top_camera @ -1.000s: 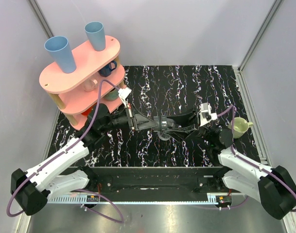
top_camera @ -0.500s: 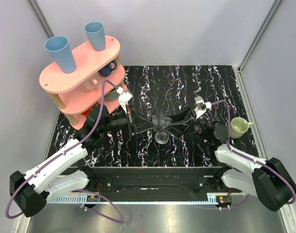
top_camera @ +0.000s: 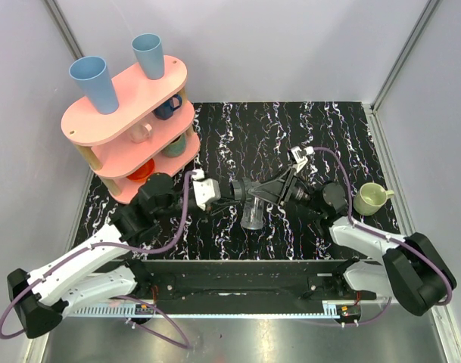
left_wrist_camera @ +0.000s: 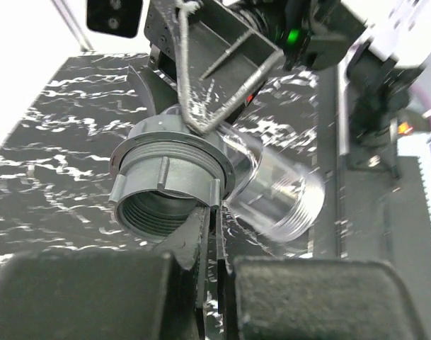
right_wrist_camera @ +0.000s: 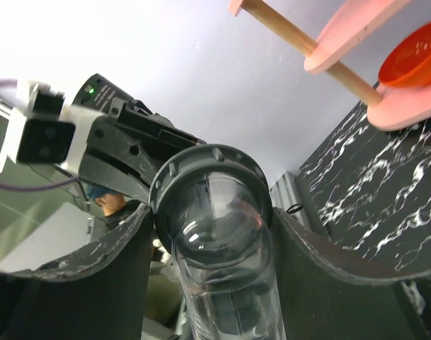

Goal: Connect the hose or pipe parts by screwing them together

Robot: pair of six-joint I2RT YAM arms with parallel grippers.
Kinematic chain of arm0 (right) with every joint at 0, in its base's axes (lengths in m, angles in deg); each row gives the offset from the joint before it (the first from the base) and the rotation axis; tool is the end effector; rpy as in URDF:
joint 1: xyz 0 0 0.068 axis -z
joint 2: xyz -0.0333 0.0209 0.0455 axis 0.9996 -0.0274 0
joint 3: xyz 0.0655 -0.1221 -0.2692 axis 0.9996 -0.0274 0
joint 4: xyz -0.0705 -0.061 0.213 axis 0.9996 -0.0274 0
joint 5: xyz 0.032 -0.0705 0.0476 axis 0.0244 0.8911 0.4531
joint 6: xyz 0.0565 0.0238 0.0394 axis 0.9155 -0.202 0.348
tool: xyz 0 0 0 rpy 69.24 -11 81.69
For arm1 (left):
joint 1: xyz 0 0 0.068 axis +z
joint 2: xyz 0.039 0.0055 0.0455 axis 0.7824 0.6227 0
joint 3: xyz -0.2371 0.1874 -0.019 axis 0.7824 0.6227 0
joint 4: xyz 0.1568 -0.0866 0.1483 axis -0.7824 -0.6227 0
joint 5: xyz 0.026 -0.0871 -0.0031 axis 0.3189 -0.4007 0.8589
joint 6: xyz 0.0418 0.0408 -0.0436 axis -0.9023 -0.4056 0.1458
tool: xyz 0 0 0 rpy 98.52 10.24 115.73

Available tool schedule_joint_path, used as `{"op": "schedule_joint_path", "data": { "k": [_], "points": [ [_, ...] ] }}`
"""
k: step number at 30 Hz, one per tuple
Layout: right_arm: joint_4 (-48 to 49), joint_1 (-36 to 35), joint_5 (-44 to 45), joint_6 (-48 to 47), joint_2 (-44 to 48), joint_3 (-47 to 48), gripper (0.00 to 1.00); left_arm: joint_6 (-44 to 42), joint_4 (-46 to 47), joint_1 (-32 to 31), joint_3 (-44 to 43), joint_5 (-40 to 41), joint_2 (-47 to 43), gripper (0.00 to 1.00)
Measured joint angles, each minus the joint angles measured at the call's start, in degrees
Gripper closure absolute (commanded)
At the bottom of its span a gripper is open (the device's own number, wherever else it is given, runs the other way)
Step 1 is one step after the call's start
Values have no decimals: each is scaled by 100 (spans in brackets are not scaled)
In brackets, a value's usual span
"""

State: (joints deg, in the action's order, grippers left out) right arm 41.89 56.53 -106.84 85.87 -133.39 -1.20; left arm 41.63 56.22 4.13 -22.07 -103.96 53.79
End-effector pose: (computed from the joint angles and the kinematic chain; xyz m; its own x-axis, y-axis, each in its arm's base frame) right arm 0.1601 0.1453 0.3306 -0.7135 0.3990 -0.5760 -0.6521 -0.0774 0.7541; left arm 0.0959 -0.1496 0.3651 0.0667 0.1105 -0.9916 0.9761 0.1988 0.0878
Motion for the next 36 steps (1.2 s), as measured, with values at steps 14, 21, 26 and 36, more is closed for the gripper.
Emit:
{"op": "schedule_joint_path", "data": {
  "k": [14, 21, 26, 36],
  "points": [
    [28, 46, -92, 625, -446, 42, 100, -1827, -778, -669, -83, 2118, 33, 1],
    [-476, -26, -166, -437, 365, 160, 100, -603, -1196, -636, 225, 2551, -879, 1],
    [-787, -33, -127, -1759, 831, 192, 100, 859, -1709, -627, 72, 2776, -1523, 1],
    [-262, -37, -181, -4887, 1495, -365, 100, 4105, -2192, -68, -1294, 2000, -881, 1]
  ]
}}
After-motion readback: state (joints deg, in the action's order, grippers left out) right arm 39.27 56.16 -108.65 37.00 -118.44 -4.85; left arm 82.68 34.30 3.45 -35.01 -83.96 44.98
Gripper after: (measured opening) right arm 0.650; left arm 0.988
